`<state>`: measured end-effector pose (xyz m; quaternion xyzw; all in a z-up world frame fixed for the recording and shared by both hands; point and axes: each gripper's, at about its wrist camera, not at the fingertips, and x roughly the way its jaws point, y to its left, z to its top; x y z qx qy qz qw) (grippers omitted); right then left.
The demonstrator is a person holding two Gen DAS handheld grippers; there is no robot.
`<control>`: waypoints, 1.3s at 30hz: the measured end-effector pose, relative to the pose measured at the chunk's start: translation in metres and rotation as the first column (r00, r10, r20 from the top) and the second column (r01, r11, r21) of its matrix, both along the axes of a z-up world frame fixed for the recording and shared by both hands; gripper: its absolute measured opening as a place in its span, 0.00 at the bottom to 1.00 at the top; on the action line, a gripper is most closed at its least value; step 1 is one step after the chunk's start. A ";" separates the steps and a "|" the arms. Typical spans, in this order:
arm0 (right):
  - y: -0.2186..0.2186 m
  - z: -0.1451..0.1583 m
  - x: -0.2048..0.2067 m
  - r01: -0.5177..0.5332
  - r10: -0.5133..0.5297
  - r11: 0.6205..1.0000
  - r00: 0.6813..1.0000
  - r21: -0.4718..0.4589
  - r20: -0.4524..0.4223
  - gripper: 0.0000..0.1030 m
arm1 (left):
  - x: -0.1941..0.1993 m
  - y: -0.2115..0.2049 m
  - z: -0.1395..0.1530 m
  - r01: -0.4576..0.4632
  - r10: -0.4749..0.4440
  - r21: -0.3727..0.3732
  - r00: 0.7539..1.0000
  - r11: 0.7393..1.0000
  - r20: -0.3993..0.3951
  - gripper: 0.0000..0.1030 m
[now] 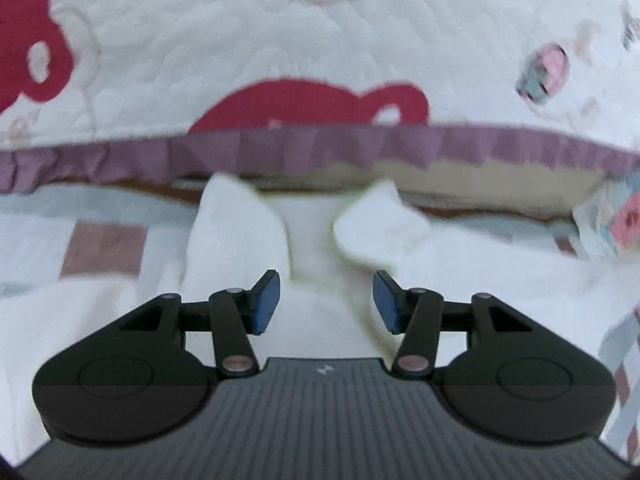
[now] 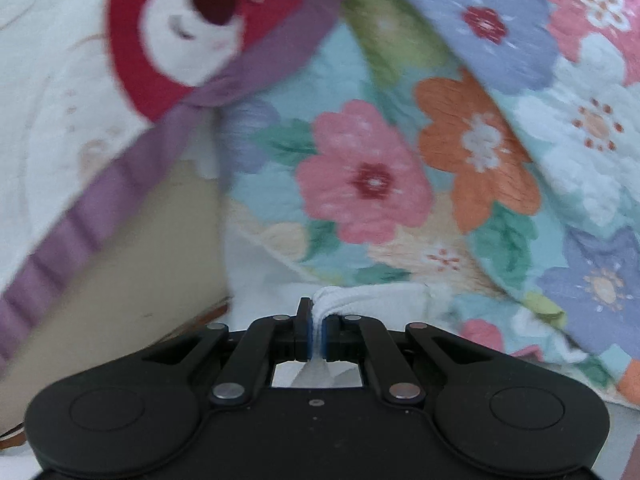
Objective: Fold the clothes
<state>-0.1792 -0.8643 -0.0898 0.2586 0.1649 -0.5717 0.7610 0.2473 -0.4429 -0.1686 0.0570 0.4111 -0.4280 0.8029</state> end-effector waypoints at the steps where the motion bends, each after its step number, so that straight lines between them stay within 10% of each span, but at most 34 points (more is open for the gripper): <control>1: 0.004 0.002 0.007 -0.020 0.020 1.000 1.000 -0.003 0.006 0.05 | -0.007 0.007 -0.001 0.003 -0.003 0.015 1.000 1.000 -0.003 0.49; 10: 0.076 0.017 0.096 -0.325 0.328 0.945 0.931 -0.048 0.157 0.05 | -0.059 0.070 0.016 -0.036 0.033 0.076 0.998 0.996 0.048 0.49; 20: 0.245 0.032 0.200 -0.706 0.702 0.693 0.614 -0.146 0.361 0.05 | -0.081 0.175 0.035 -0.212 0.212 -0.015 0.977 0.977 0.003 0.49; 24: 0.313 0.006 0.232 -0.849 0.840 0.520 0.488 -0.097 0.236 0.09 | -0.080 0.178 0.026 -0.204 0.204 -0.010 0.979 0.979 0.004 0.49; 28: 0.358 -0.036 0.251 -0.918 0.922 0.385 0.379 0.097 -0.072 0.13 | -0.077 0.173 0.017 -0.191 0.191 0.011 0.982 0.982 -0.010 0.50; 30: 0.366 -0.043 0.235 -0.930 0.926 0.353 0.332 0.101 -0.182 0.30 | -0.081 0.169 0.011 -0.166 0.165 0.023 0.986 0.986 0.006 0.54; 35: 0.354 -0.042 0.170 -0.931 0.854 0.364 0.326 0.018 -0.405 0.50 | -0.089 0.148 -0.001 -0.105 0.104 0.034 0.994 0.994 0.012 0.58; 39: 0.319 -0.050 0.127 -0.867 0.748 0.496 0.403 0.041 -0.527 0.50 | -0.074 0.123 0.000 -0.068 0.068 -0.001 0.997 0.998 -0.032 0.66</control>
